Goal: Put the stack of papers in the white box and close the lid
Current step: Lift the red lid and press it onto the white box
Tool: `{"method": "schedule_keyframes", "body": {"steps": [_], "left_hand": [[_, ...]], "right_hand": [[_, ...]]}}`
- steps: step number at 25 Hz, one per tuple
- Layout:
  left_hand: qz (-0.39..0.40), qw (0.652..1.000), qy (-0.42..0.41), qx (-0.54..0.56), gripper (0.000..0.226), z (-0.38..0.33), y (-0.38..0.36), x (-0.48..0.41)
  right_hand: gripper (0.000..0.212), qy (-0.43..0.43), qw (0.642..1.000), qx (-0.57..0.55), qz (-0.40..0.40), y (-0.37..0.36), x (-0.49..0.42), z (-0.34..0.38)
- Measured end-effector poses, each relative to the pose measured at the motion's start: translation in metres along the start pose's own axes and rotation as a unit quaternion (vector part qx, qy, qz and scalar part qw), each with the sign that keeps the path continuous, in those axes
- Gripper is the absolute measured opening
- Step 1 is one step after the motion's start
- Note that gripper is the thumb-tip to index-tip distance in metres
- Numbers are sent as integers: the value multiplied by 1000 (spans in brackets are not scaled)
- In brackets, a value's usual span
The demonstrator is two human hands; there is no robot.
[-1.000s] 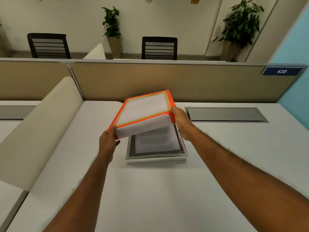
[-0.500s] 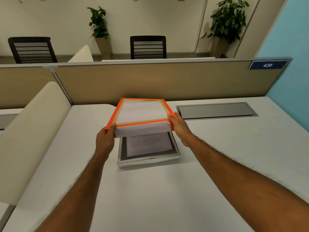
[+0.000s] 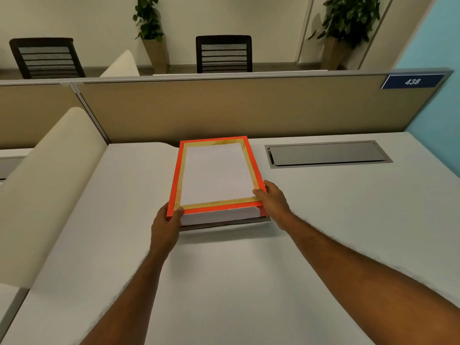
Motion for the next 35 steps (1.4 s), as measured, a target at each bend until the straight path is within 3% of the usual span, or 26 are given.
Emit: {"method": "schedule_keyframes", "body": {"steps": [10, 14, 17, 20, 23, 27, 35], "left_hand": [[48, 998, 24, -30, 55, 32, -14, 7], [52, 997, 54, -9, 83, 28, -6, -12], [27, 992, 21, -124, 94, 4, -4, -35], [34, 947, -73, -311, 90, -30, -27, -55], [62, 900, -106, -418, 93, -35, -53, -69], [73, 878, -94, -464, 102, -22, -62, -77], [81, 866, -87, -486, 107, -7, -70, -81]], "right_hand": [[52, -11, 997, 73, -13, 7, -1, -28], [57, 9, 988, 146, -53, 16, -24, -8], [56, 65, 974, 216, -33, 7, -52, 21], [63, 93, 939, 328, 39, -14, -94, 44], [72, 80, 908, 404, 78, -22, -140, 56], [76, 62, 888, 449, 78, -18, -182, 56], [77, 93, 891, 443, 33, -20, -190, 25]]}}
Point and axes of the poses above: each hand's wrist, its own x-axis away from the middle knuckle, its own y-axis out of the back of the hand, z = x × y, the point moved 9 cm from there along -x, towards the middle knuckle, and after that the axes turned 10 degrees about z, right-handed, at the moved point
